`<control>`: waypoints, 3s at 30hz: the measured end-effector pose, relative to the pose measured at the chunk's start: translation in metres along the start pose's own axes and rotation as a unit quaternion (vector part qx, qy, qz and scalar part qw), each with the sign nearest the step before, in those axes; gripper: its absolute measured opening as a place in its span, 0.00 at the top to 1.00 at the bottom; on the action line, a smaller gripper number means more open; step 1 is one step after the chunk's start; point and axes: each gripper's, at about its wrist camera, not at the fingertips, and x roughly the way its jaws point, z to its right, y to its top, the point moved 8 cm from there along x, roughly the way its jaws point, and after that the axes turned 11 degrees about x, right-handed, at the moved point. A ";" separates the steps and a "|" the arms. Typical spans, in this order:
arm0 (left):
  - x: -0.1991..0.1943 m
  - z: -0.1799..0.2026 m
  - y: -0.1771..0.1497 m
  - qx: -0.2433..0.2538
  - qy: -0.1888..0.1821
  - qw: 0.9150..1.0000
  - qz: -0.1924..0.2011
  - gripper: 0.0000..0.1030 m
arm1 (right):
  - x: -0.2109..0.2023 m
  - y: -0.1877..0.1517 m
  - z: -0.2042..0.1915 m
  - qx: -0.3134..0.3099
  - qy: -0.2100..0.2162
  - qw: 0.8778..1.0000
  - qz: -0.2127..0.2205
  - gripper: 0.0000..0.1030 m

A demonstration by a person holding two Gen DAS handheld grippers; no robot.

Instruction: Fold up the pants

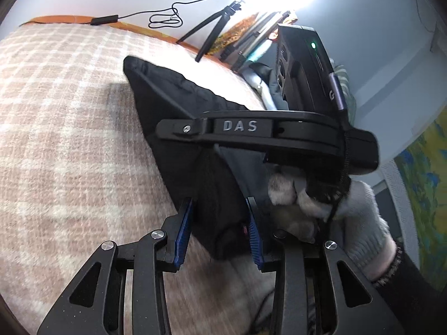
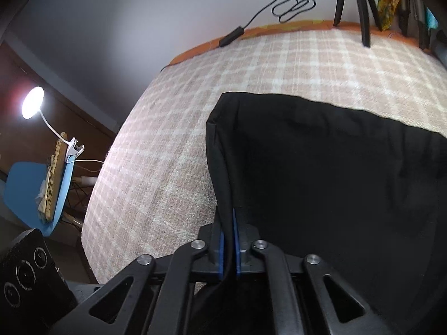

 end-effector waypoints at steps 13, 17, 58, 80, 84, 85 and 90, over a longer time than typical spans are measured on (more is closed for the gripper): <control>-0.025 0.016 0.031 0.034 -0.020 0.998 0.047 0.66 | -0.080 0.001 0.029 0.035 0.027 0.996 0.077 0.99; -0.029 0.048 0.040 0.081 -0.058 0.994 0.055 0.66 | -0.096 0.007 0.040 0.049 0.025 0.994 0.100 0.99; 0.129 0.157 -0.021 0.298 0.025 0.952 -0.068 0.66 | -0.157 -0.002 0.239 0.088 -0.161 0.975 0.127 0.97; 0.093 0.146 0.010 0.157 -0.018 0.985 -0.063 0.47 | -0.200 -0.073 0.251 0.074 -0.122 0.986 0.088 0.42; 0.093 0.119 0.027 0.113 -0.009 0.992 -0.050 0.44 | -0.207 -0.066 0.256 0.103 -0.081 0.986 0.107 0.42; 0.094 0.113 0.027 0.099 -0.009 0.994 -0.051 0.44 | -0.208 -0.064 0.257 0.113 -0.066 0.985 0.110 0.41; 0.106 0.076 0.032 0.018 -0.008 0.998 -0.060 0.44 | -0.209 -0.048 0.269 0.155 -0.032 0.978 0.135 0.24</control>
